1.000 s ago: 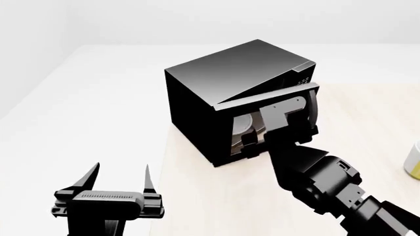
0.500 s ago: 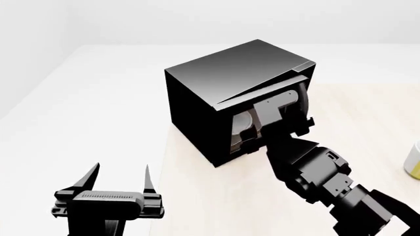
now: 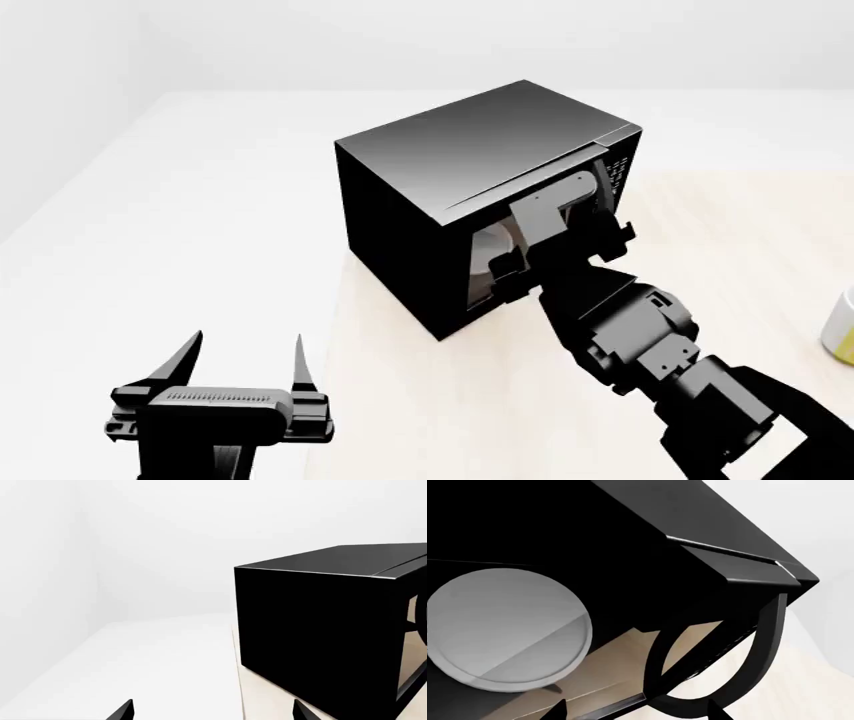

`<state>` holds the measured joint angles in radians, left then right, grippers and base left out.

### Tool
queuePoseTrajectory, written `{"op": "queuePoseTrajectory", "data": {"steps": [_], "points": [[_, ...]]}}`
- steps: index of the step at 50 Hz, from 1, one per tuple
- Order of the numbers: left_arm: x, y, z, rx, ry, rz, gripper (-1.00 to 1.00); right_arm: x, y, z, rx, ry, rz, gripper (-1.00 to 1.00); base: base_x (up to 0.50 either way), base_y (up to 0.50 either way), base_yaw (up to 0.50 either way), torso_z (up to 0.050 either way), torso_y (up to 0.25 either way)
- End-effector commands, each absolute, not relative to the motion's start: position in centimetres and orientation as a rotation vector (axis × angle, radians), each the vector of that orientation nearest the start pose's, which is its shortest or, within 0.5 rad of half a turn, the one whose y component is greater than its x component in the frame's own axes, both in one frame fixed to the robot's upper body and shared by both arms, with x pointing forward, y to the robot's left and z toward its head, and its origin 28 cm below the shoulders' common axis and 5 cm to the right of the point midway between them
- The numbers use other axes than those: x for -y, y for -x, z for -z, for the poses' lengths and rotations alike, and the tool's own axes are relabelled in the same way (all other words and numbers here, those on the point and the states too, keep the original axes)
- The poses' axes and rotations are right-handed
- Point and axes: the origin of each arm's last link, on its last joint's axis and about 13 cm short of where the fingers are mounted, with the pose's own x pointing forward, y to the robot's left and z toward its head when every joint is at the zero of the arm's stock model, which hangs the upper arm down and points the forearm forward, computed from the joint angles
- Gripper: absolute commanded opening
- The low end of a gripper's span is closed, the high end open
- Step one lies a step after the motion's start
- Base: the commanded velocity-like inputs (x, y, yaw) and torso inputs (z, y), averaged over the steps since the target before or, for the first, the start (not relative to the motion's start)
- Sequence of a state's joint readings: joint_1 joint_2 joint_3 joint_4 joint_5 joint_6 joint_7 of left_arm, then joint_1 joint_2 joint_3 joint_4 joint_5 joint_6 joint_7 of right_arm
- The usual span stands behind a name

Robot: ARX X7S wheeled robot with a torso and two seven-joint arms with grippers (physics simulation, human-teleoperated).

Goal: Close the microwave.

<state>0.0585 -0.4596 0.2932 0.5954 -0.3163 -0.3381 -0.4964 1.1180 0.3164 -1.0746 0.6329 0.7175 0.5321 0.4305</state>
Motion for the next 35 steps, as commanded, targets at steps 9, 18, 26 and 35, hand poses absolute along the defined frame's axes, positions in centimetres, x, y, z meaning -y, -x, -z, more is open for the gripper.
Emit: {"op": "queuePoseTrajectory", "data": {"steps": [9, 18, 26, 35], "points": [[-21.65, -17.34, -9.15, 0.077, -0.101, -0.028, 1.00, 10.13, -38.44, -13.05, -0.318, 0.559, -0.007, 1.00, 0.00, 0.00, 0.00, 0.000, 0.000], [-21.64, -17.32, -9.15, 0.076, -0.103, -0.031, 1.00, 10.24, -38.64, -13.04, -0.310, 0.588, -0.018, 1.00, 0.01, 0.00, 0.00, -0.001, 0.000], [-21.66, -17.35, -9.16, 0.077, -0.102, -0.032, 1.00, 10.34, -38.77, -13.07, -0.307, 0.589, -0.016, 1.00, 0.02, 0.00, 0.01, -0.003, 0.000], [-21.64, -17.38, -9.23, 0.076, -0.102, -0.031, 1.00, 10.81, -38.29, -12.80, -0.307, 0.566, -0.002, 1.00, 0.02, 0.00, 0.01, -0.003, 0.000]]}}
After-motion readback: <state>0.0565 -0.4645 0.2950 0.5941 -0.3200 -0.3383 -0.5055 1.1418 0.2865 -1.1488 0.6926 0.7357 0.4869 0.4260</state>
